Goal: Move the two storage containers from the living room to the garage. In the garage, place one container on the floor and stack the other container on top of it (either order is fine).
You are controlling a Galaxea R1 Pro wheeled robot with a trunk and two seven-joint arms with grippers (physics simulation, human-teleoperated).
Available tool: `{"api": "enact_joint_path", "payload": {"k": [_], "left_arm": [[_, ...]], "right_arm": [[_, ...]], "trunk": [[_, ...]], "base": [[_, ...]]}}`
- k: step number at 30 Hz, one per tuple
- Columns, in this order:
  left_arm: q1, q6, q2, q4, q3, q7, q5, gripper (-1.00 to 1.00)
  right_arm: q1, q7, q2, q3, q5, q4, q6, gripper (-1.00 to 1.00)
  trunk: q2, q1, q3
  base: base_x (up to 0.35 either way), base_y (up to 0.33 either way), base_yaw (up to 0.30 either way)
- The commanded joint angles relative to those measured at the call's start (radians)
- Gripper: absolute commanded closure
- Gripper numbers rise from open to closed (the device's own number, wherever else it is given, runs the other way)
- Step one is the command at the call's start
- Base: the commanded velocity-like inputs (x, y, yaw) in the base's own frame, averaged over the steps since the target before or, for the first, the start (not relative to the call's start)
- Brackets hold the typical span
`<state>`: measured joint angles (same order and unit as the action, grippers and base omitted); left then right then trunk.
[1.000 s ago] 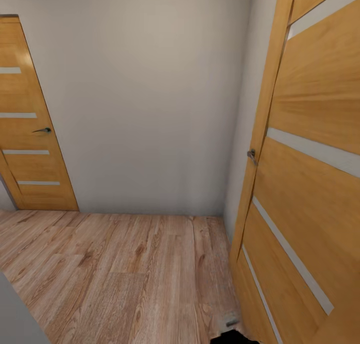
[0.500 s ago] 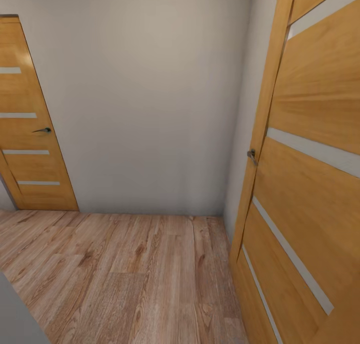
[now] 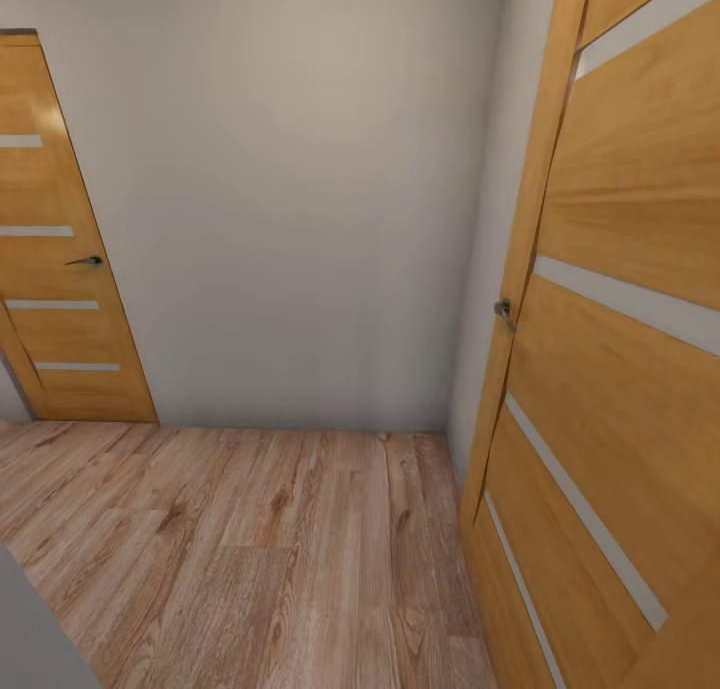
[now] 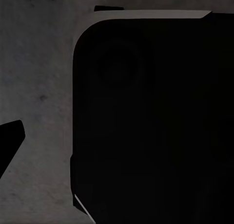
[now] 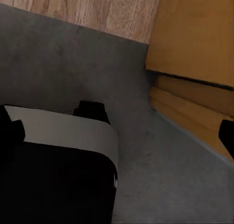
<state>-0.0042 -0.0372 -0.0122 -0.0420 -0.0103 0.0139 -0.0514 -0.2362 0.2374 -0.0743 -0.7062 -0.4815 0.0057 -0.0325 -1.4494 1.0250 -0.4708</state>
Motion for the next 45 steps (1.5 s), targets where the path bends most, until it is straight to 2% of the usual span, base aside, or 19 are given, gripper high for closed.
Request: {"api": "enact_joint_path", "payload": {"k": [1, 6, 12, 19, 25, 30, 45], "left_arm": [[0.0, -0.003, 0.0, 0.001, 0.0, 0.001, -0.005, -1.0], [0.0, -0.003, 0.0, 0.001, 0.0, 0.001, -0.005, -1.0], [0.0, -0.003, 0.0, 0.001, 0.0, 0.001, -0.005, -1.0], [0.0, -0.003, 0.001, 0.001, 0.0, 0.001, -0.005, -1.0], [0.0, -0.003, 0.001, 0.001, -0.002, 0.001, -0.005, -1.0], [0.0, -0.004, 0.002, 0.001, -0.001, 0.001, -0.005, -1.0], [0.0, -0.004, 0.002, 0.001, 0.0, 0.001, -0.004, -1.0]], "right_arm": [[0.006, 0.001, 0.002, -0.009, -0.006, 0.0, -0.002, -1.0], [0.061, -0.061, 0.026, -0.009, -0.007, 0.006, 0.024, -1.0], [0.075, -0.117, 0.035, -0.009, -0.015, 0.025, 0.038, -1.0], [0.08, -0.131, 0.041, -0.008, -0.017, 0.026, 0.053, -1.0], [0.103, -0.18, 0.052, -0.008, -0.016, 0.026, 0.096, -1.0], [0.106, -0.194, 0.061, -0.008, -0.017, 0.026, 0.101, -1.0], [0.106, -0.196, 0.062, -0.008, -0.017, 0.026, 0.1, -1.0]], "trunk": [[-0.001, 0.0, -0.001], [-0.001, 0.0, -0.001], [-0.001, 0.0, -0.001], [-0.001, 0.0, -0.001], [-0.001, 0.0, -0.001], [-0.001, 0.0, -0.001], [-0.001, 0.0, -0.001]], "base": [[0.0, 0.0, 0.0], [0.0, 0.0, 0.0], [0.0, 0.0, 0.0], [0.0, 0.0, 0.0], [0.0, 0.0, 0.0], [0.0, 0.0, 0.0], [0.111, 0.0, 0.0]]}}
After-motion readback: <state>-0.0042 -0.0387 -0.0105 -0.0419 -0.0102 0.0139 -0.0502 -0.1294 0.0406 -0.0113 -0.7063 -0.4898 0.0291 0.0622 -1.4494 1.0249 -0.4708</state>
